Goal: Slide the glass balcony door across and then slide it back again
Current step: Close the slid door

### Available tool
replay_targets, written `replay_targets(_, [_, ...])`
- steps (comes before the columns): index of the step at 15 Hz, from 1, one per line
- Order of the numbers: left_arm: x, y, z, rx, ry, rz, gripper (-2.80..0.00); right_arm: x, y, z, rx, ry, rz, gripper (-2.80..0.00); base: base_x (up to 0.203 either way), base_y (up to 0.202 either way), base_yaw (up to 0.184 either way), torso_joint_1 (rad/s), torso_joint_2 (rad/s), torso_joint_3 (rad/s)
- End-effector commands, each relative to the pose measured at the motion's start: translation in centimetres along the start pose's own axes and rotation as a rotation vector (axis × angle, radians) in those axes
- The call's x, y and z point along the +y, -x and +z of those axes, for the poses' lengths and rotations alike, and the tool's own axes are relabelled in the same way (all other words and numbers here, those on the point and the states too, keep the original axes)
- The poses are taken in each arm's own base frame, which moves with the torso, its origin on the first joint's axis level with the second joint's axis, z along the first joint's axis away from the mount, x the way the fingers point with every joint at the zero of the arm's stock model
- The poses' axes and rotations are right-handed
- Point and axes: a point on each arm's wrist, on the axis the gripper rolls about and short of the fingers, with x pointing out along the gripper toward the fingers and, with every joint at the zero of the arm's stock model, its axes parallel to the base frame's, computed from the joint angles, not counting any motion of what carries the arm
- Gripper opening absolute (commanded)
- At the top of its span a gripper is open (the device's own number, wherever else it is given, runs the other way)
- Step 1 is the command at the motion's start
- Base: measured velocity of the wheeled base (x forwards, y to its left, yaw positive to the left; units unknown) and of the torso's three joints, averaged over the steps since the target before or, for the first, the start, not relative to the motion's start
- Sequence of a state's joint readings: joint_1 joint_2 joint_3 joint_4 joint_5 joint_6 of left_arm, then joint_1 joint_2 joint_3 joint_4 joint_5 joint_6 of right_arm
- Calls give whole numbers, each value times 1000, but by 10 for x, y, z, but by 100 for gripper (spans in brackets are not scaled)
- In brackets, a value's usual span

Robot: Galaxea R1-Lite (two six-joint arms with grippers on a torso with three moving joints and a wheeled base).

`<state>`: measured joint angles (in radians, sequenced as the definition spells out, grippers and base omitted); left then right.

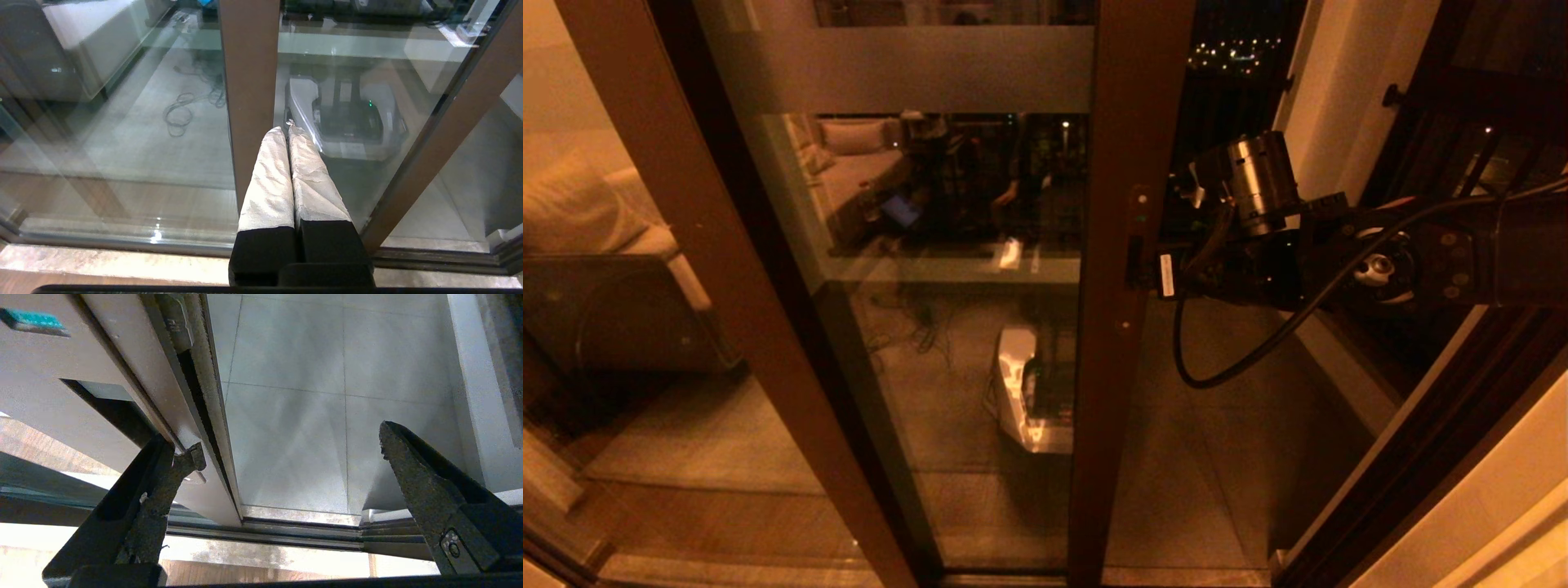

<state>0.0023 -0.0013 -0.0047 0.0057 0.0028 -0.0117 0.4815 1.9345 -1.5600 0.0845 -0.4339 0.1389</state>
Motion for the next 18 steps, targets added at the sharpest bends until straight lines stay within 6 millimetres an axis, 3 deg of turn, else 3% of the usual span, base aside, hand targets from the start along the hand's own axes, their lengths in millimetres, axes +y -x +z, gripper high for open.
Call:
replay_targets(1, [0,0,0,2,1,1,-280,-2,-1,0,2,1,-12,0,0,0,0,0,0,0])
replay_targets(18, [0,0,0,2,1,1,-280,-24,-10,1,-2,4,-66,0,0,0,0,0,0,0])
